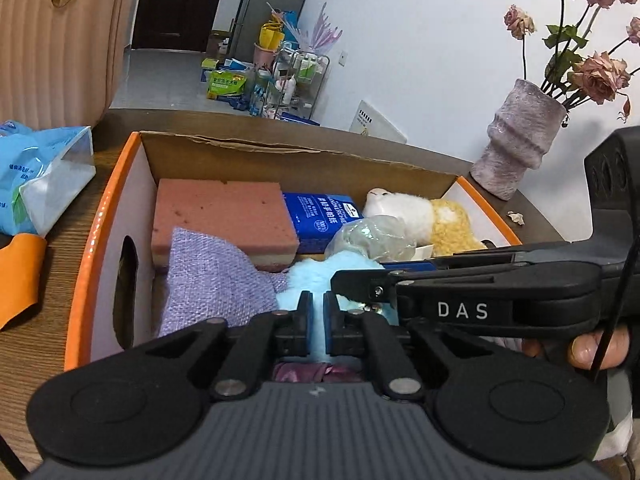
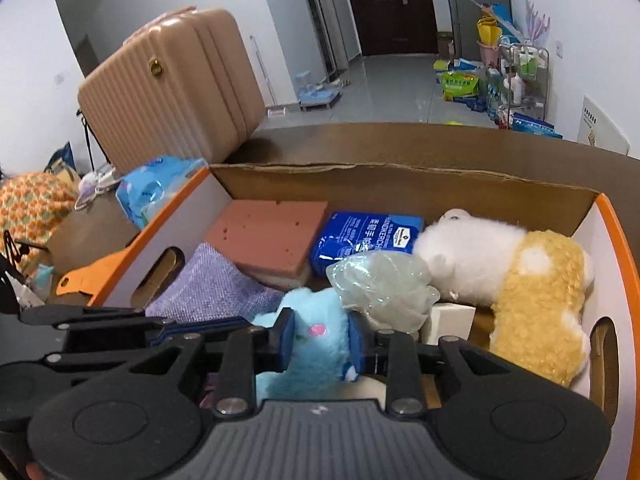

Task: Organize soft objects
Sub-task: 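Carry the blue plush into the box and lower it onto the items, then open the left tool and withdraw both tools from the box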

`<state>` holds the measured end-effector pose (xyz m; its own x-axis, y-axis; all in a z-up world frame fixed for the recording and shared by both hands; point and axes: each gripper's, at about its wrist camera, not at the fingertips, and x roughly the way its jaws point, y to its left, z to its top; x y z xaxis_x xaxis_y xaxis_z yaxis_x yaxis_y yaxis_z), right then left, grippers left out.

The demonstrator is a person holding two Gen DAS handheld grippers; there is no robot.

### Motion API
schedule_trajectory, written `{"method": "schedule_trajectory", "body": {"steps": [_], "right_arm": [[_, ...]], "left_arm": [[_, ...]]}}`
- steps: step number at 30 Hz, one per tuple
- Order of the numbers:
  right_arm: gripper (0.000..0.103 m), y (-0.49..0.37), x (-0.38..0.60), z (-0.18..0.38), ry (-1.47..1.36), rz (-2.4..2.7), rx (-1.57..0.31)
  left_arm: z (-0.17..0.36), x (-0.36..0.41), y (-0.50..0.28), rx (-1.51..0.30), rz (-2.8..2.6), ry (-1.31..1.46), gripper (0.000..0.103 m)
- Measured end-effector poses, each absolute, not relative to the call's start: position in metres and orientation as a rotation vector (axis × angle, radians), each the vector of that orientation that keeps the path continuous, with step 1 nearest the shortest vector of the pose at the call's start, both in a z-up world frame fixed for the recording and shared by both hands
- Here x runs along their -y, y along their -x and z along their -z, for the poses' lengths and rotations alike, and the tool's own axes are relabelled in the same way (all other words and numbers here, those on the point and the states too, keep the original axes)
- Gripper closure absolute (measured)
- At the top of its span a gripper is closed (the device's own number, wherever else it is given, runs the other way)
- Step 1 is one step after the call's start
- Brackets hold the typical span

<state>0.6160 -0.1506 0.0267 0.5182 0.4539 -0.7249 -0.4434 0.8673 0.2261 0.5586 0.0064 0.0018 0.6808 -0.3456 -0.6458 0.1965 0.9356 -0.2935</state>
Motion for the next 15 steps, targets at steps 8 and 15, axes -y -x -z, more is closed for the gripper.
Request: {"method": "schedule_trajectory", "body": {"steps": [8, 15], "right_arm": [[0.069, -0.604, 0.16, -0.05, -0.021, -0.536, -0.833], [0.064, -0.559, 0.195, -0.105, 0.023, -0.49, -0.738]], "left_arm": [[-0.029, -0.008, -0.543, -0.725, 0.277, 0.193, 0.092], [-0.09, -0.015, -0.498, -0.62, 0.229, 0.107, 0.085]]}}
